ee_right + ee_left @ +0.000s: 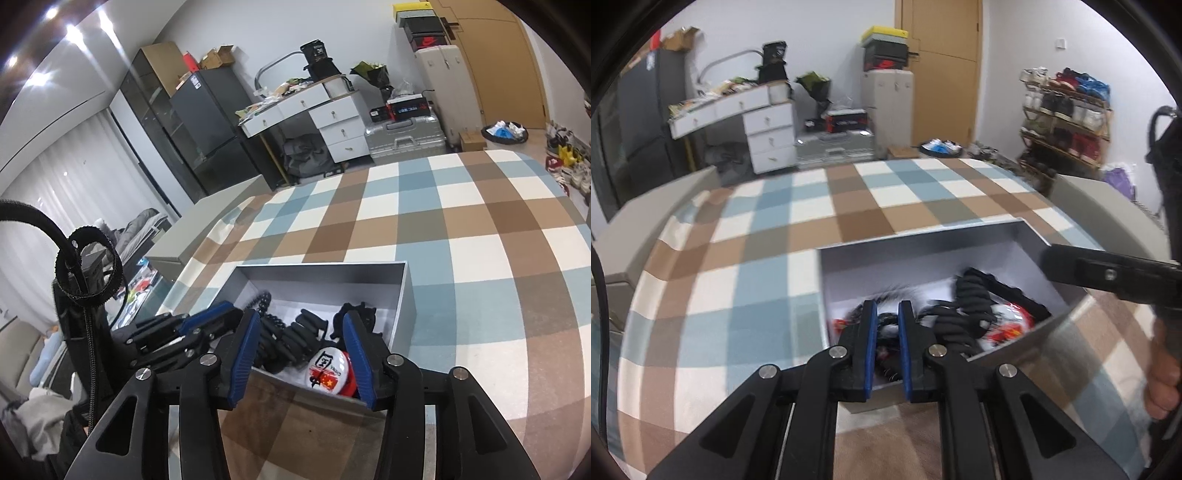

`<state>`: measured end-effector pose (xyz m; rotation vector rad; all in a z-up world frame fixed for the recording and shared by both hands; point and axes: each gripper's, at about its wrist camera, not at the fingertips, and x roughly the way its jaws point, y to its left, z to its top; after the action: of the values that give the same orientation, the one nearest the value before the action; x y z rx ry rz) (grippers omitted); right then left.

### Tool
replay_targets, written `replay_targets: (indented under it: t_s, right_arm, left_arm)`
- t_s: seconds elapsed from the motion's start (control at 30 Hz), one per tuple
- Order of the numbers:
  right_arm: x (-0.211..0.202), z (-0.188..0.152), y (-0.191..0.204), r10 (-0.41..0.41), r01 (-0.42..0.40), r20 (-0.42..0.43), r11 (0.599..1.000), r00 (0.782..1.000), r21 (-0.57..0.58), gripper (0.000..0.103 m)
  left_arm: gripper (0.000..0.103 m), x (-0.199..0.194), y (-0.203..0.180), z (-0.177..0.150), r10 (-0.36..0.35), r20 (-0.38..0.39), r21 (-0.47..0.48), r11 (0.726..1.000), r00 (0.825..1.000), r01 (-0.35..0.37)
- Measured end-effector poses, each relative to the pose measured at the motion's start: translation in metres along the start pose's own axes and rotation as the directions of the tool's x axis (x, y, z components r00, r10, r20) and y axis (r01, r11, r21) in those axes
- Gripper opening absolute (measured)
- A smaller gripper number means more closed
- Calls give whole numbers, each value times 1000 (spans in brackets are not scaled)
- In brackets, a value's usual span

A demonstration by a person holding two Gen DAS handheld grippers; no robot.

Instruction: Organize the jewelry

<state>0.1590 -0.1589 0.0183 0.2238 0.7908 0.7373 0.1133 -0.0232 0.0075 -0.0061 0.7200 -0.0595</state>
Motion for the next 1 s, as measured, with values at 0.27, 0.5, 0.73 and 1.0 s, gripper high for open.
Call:
replay_targets:
  t_s: [0.27, 0.5, 0.73, 1.0]
  right_arm:
    - [3, -1, -3, -2, 2, -15, 1000, 1000, 6, 57]
    - [-9, 1, -5, 16, -16, -2, 1000, 1000, 15, 81]
    - [-28, -5, 3, -8, 10, 47, 999, 999, -33, 103]
    - [-42, -27, 28, -72, 95, 110, 973, 991, -211, 103]
  left_arm:
    - [14, -3, -4, -2, 9, -3, 41, 999, 1000, -8]
    - [66, -26, -6, -8, -53, 46, 28, 998, 998, 51]
    - [91, -47, -7, -17, -35, 96, 37, 999, 995, 32]
    - [102, -55, 6, -31, -34, 168, -22, 999, 985, 38]
